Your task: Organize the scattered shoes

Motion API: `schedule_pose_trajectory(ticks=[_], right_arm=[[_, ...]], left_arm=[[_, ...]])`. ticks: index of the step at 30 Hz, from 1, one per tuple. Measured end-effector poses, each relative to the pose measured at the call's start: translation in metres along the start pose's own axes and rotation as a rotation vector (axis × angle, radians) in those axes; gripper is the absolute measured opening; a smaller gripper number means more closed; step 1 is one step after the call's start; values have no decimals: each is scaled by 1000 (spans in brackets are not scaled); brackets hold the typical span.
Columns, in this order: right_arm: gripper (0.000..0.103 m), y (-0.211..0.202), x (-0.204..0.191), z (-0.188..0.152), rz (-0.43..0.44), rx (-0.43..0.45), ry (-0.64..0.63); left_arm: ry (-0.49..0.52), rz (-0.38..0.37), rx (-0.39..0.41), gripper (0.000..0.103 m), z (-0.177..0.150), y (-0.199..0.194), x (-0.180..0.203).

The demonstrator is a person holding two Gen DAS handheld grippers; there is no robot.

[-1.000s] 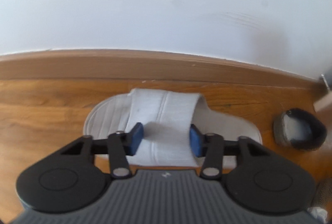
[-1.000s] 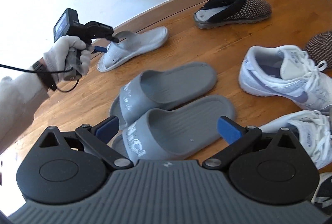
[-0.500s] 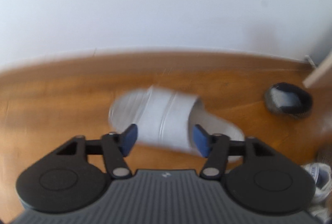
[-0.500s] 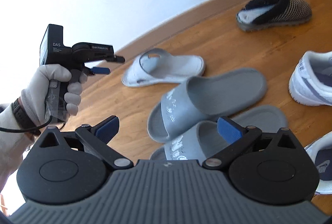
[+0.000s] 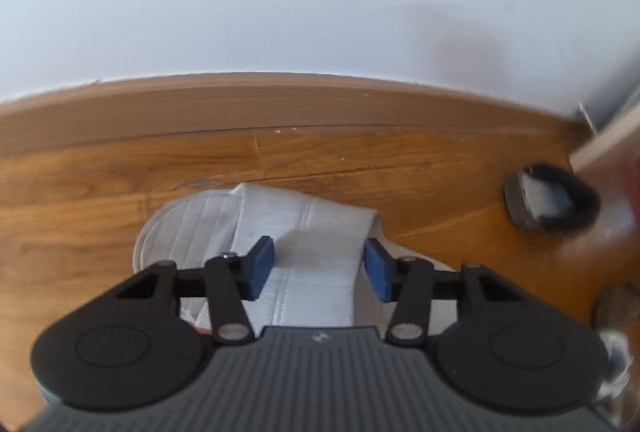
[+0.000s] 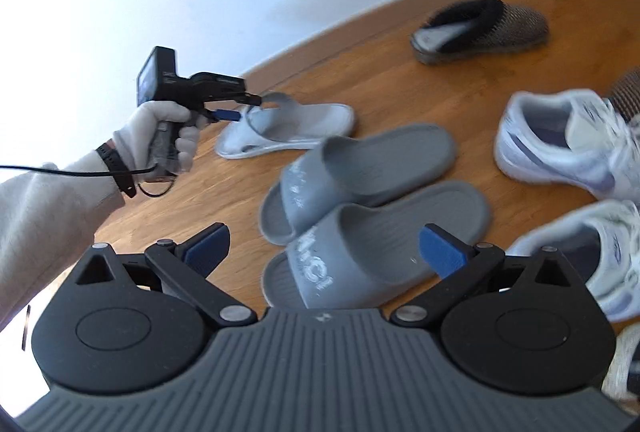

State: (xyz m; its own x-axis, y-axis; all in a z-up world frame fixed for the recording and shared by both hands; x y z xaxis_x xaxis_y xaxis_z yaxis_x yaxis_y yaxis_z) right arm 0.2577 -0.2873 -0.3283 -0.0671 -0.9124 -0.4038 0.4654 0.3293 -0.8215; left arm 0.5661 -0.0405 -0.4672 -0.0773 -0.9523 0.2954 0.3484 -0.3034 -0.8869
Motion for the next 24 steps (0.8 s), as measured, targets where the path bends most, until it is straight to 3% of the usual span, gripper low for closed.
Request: schedule_pose_trajectory(ticks=[4, 8, 13, 14, 16, 19, 24], right_arm=[[102, 13, -7, -2, 21, -21, -12], [102, 28, -18, -3, 48, -57, -15], [102, 35, -38, -9, 105, -68, -64], [102, 36, -40, -11, 110, -70, -66], [102, 48, -47, -15, 111, -82, -88], [102, 81, -79, -16, 114, -112, -241], [102, 152, -151, -8, 121, -145, -568]], left_arm=[[-131, 99, 38, 14, -6, -23, -17], [-313, 156, 18, 13, -33, -39, -42], [-354, 161, -80, 15, -105, -60, -45], [-347, 158, -102, 15, -117, -66, -44], [-263, 117, -148, 26, -136, -83, -36], [-117, 134, -108, 41, -135, -134, -35], [103, 270, -35, 55, -133, -235, -63]])
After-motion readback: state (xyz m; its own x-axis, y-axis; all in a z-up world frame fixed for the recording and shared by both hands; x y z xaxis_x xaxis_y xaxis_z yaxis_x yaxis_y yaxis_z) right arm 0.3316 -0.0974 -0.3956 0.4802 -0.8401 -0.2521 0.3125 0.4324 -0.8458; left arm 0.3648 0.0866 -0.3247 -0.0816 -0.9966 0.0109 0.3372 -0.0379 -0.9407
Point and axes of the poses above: each gripper's, at about its wrist camera, not at the fingertips, and y roughly the way its jaws point, x to its right, z to its top, the point moved 8 cm from there along y, roughly the way its jaws point, and after that the axes turned 8 degrees about -x, right-handed, at the moved point
